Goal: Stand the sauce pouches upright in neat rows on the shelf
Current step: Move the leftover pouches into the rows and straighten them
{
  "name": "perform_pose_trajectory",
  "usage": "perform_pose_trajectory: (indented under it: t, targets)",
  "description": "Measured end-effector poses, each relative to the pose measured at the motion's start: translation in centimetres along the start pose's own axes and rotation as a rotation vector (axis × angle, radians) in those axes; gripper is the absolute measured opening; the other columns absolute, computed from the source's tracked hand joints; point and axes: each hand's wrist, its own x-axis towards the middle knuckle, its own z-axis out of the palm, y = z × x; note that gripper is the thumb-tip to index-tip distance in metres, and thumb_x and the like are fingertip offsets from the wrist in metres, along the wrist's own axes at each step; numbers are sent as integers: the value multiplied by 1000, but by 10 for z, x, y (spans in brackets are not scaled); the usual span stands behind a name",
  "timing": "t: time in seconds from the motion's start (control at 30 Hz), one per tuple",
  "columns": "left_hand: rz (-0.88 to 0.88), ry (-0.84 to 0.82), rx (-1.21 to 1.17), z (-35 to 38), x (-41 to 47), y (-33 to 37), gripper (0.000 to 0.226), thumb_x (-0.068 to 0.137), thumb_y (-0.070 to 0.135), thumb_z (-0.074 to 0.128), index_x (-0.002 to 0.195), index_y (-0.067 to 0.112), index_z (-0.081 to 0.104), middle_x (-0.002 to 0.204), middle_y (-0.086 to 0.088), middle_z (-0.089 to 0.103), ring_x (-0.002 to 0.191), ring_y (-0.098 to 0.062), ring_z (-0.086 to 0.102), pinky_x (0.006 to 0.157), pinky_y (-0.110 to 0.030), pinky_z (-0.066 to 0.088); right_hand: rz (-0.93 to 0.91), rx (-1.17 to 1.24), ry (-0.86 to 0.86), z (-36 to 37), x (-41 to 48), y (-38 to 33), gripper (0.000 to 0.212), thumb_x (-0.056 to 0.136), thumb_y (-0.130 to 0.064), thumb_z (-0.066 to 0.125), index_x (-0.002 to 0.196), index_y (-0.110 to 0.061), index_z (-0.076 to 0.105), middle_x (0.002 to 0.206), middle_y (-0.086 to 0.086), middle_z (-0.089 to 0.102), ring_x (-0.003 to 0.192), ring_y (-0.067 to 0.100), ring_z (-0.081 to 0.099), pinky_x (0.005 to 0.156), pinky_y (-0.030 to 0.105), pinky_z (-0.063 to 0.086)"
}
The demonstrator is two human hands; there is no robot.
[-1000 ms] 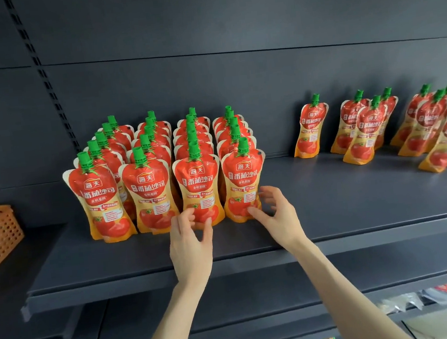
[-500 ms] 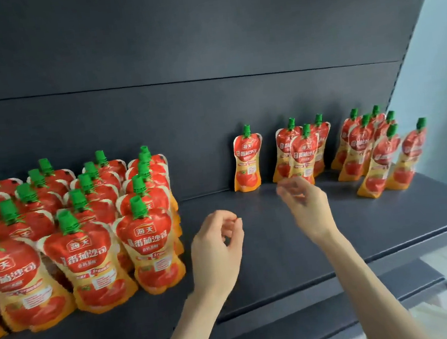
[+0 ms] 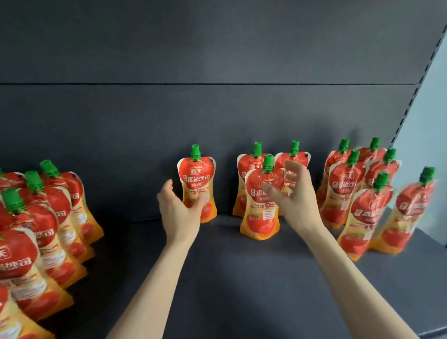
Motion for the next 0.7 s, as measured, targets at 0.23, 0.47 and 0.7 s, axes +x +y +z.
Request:
perform_pose_trajectory:
  t: [0.23, 0.47, 0.7]
  targets:
    - [-105, -49, 18, 24, 31, -9, 46, 75, 31, 75, 109, 11, 50, 113, -9, 56, 106, -26, 56, 88, -41, 49, 161, 307, -138, 16, 17, 29, 51, 74, -15, 78, 116, -14, 48, 109, 2, 66, 99, 13, 66, 86, 38, 56]
    - [-110, -73, -67, -3, 24, -22, 39, 79, 31, 72, 107, 9, 58, 108, -8, 63, 101, -22, 60, 85, -41, 53, 145, 387, -181, 45, 19, 29, 27, 79, -15, 74, 99, -15, 56, 99, 3, 69, 94, 17, 67, 81, 37, 56]
    - [-59, 114, 33, -72, 28, -32, 50, 80, 24, 71, 122, 9, 52, 116, -5, 61, 107, -19, 57, 88, -34, 49, 121, 399, -245, 120, 15, -4, 23, 81, -18, 73, 84, -19, 50, 90, 5, 66, 88, 19, 66, 78, 39, 57]
